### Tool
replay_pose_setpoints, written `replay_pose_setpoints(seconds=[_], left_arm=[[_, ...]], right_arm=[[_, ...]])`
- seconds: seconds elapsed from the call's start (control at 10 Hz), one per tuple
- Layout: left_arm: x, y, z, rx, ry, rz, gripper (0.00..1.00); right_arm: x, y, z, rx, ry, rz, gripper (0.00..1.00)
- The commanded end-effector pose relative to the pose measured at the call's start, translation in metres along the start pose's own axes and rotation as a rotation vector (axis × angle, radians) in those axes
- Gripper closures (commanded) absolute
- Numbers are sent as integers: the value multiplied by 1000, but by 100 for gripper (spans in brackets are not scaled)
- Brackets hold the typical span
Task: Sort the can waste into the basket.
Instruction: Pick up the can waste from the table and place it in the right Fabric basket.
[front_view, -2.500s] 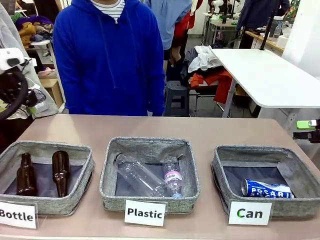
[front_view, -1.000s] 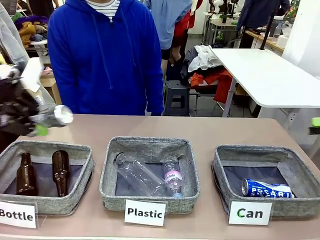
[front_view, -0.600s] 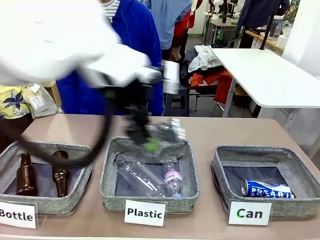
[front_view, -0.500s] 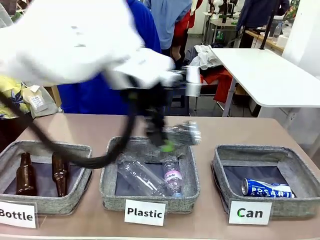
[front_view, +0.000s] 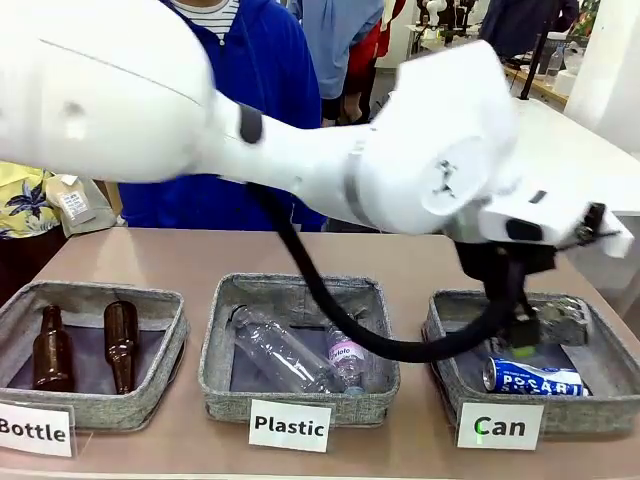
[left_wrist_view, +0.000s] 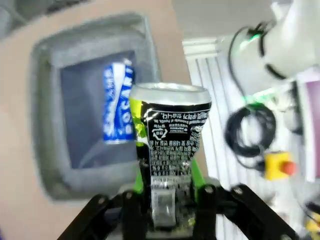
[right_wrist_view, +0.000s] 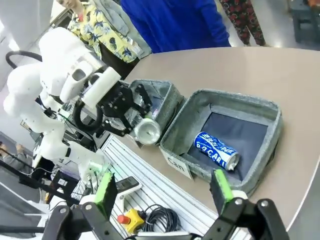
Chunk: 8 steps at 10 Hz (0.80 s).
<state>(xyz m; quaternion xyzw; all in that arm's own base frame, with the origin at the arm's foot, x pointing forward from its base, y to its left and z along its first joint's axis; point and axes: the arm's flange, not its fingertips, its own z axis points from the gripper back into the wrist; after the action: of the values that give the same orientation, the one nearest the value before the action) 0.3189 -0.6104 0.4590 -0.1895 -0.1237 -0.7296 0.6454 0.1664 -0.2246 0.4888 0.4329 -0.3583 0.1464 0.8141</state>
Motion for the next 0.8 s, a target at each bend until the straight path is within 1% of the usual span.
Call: replay_pose_setpoints(seconds=[0.0,0.4,0.5,0.6,0.7], left_arm=[[23,8,3,21,46,-31,64],[12,17,8,108,48,-17,64],[9,18,9,121,38,-19,6],[7,19,11,154,33,-17,6],[7,20,15,174,19,-12,0]], right_arm=[[1,8,3,-2,-6,26,0],[1,8,3,-2,-6,26,0],[1,8,3,-2,-6,26,0],[1,8,3,-2,-6,26,0],[1,8,3,-2,-6,26,0]])
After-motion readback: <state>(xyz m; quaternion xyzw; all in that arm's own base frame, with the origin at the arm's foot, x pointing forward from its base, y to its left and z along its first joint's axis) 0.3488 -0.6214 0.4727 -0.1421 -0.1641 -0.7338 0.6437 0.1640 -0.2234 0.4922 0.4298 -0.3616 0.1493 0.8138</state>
